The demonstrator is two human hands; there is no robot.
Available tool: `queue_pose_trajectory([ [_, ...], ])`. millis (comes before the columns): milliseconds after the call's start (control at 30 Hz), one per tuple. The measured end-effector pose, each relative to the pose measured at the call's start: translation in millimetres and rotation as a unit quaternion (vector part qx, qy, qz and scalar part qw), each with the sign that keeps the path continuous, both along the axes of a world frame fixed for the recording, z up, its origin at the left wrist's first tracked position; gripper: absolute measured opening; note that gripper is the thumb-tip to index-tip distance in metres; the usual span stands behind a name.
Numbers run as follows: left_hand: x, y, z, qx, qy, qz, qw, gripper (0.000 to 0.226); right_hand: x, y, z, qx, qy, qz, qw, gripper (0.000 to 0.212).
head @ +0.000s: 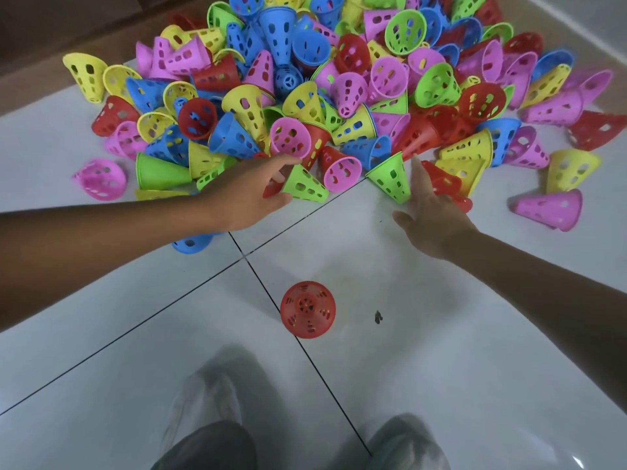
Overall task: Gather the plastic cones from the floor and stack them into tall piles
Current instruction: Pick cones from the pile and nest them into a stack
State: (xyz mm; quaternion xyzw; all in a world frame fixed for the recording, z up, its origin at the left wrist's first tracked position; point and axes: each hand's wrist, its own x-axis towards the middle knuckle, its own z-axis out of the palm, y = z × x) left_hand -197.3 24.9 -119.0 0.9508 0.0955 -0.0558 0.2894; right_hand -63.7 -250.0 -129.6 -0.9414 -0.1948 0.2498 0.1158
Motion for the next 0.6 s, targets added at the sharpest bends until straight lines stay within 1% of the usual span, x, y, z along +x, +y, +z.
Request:
queue_pose_trajectory([
  [100, 10.1, 2.5, -1.0, 0.023, 0.027, -0.004, 0.999, 0.065, 5.9, 13.5, 5.4, -0.071, -0.007, 0.035, 0.997, 0.094],
  [200, 19.9, 3.2, -5.0, 0.067, 0.036, -0.012, 0.997, 0.069, 14.7, 23.6, 4.2, -0.109, -0.008, 0.043, 0.993, 0.094],
  [333, 31.1, 6.1, -10.1, 0.108, 0.055, -0.004, 0.993, 0.073, 23.8, 28.3, 0.5, -0.119, -0.003, 0.045, 0.992, 0.092],
  [467, 36.2, 7.3, -17.3, 0.129, 0.07, 0.003, 0.989, 0.069, 37.8, 30.8, -3.3, -0.121, -0.021, 0.046, 0.991, 0.089],
  [600, 37.1, 7.0, -21.6, 0.128, 0.045, 0.02, 0.991, 0.062, 46.6, 29.2, -7.5, -0.091, -0.046, 0.049, 0.994, 0.068],
])
